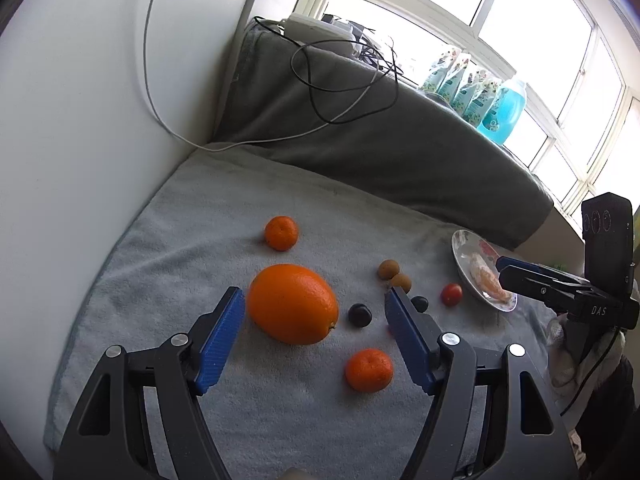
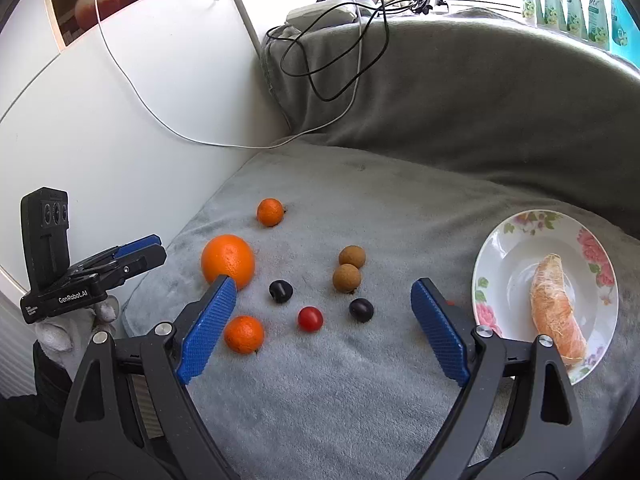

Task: Organize fruits
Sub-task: 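Move the right tool to the large orange and close on it, then carry the large orange with the right tool onto the plate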

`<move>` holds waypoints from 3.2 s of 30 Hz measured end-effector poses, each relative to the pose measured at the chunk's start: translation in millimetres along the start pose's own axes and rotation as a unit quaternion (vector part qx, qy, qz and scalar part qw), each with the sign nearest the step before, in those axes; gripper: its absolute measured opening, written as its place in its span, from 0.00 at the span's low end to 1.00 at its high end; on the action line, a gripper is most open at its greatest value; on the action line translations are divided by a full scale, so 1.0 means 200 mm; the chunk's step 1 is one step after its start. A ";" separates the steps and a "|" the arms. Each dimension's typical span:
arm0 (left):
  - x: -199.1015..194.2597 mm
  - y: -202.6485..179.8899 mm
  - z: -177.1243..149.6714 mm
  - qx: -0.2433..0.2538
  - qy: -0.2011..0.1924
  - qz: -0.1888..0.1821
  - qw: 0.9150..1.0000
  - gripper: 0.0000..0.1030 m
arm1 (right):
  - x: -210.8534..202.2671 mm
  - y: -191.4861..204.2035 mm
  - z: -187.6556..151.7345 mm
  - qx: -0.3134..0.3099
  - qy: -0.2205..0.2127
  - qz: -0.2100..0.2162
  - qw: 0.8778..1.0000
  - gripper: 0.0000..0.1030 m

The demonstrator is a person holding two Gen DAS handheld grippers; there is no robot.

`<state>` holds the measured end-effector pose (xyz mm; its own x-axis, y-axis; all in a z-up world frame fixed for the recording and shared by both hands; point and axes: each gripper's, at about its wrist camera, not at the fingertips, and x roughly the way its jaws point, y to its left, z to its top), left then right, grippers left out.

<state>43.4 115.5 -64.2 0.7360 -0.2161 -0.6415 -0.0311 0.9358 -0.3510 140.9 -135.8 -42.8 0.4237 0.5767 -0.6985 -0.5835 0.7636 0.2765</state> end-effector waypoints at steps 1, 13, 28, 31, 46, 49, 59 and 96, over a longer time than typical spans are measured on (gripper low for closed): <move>0.01 0.01 -0.01 -0.001 0.004 0.000 1.000 0.70 | 0.02 0.02 0.01 -0.001 0.004 0.004 1.000 0.89; 0.12 0.08 -0.12 -0.016 0.036 -0.016 0.999 0.70 | 0.32 0.20 0.09 -0.016 0.066 0.052 0.996 0.89; 0.22 0.11 -0.10 -0.020 0.049 -0.031 0.998 0.70 | 0.63 0.29 0.10 0.001 0.135 0.101 0.986 0.89; 0.24 0.11 -0.10 -0.015 0.053 -0.033 0.998 0.70 | 0.67 0.29 0.11 0.012 0.142 0.112 0.983 0.89; 0.29 0.13 -0.09 -0.018 0.060 -0.033 0.997 0.70 | 0.85 0.30 0.13 0.042 0.171 0.137 0.975 0.82; 0.29 0.12 -0.09 -0.017 0.061 -0.036 0.997 0.70 | 0.85 0.30 0.13 0.047 0.174 0.142 0.973 0.82; 0.30 0.14 -0.10 -0.028 0.066 -0.045 0.996 0.70 | 0.91 0.31 0.12 0.049 0.183 0.143 0.971 0.68; 0.21 -0.11 -0.05 0.017 0.036 -0.042 0.998 0.66 | 0.61 0.25 0.10 0.042 0.123 0.132 0.983 0.66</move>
<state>67.4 83.0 -90.6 0.6852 -0.3124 -0.6580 0.0524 0.9222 -0.3832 177.6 -22.4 -100.2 0.0787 0.6781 -0.7307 -0.5873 0.6238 0.5157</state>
